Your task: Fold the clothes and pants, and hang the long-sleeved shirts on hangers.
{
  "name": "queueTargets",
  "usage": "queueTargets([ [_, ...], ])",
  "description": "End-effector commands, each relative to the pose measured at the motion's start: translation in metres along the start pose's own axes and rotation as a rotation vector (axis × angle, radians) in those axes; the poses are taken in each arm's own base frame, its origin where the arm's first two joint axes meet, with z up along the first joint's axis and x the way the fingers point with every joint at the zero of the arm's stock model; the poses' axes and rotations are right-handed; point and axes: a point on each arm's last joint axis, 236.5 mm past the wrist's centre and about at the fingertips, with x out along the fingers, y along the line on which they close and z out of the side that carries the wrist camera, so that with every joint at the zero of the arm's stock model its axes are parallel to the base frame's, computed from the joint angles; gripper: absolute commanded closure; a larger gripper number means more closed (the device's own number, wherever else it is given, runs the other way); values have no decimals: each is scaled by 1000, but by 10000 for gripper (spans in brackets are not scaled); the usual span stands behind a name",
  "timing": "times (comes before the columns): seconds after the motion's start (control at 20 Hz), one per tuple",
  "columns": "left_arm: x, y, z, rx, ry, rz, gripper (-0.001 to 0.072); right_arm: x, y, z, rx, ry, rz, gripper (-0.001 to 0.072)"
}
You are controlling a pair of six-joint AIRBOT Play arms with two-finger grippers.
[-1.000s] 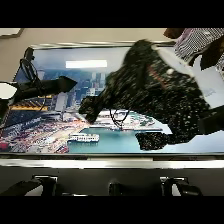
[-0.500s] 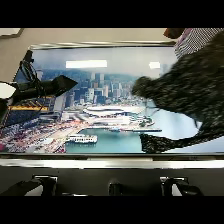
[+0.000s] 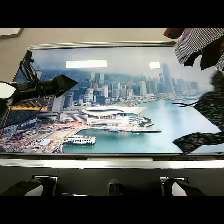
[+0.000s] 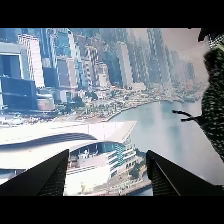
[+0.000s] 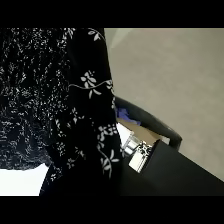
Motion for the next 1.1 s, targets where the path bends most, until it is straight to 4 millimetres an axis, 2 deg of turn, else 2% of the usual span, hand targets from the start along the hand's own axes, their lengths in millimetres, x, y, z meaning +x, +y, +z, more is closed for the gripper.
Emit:
queueTargets([
  [0.0,0,0,0,-4,0,1,159,12,-49,27,128,-89,-129,688],
  [0.3,0,0,0,-4,-1,1,159,1,-57,86,269,-354,-115,688],
  [0.45,0,1,0,-5,-1,1,160,-3,-63,103,290,-435,-142,688],
  [0.9,0,2,0,-2,-1,5,159,-19,-53,136,271,-581,-78,688],
  [1.05,0,2,1,-2,-3,6,159,-40,-50,155,267,-685,-31,688],
])
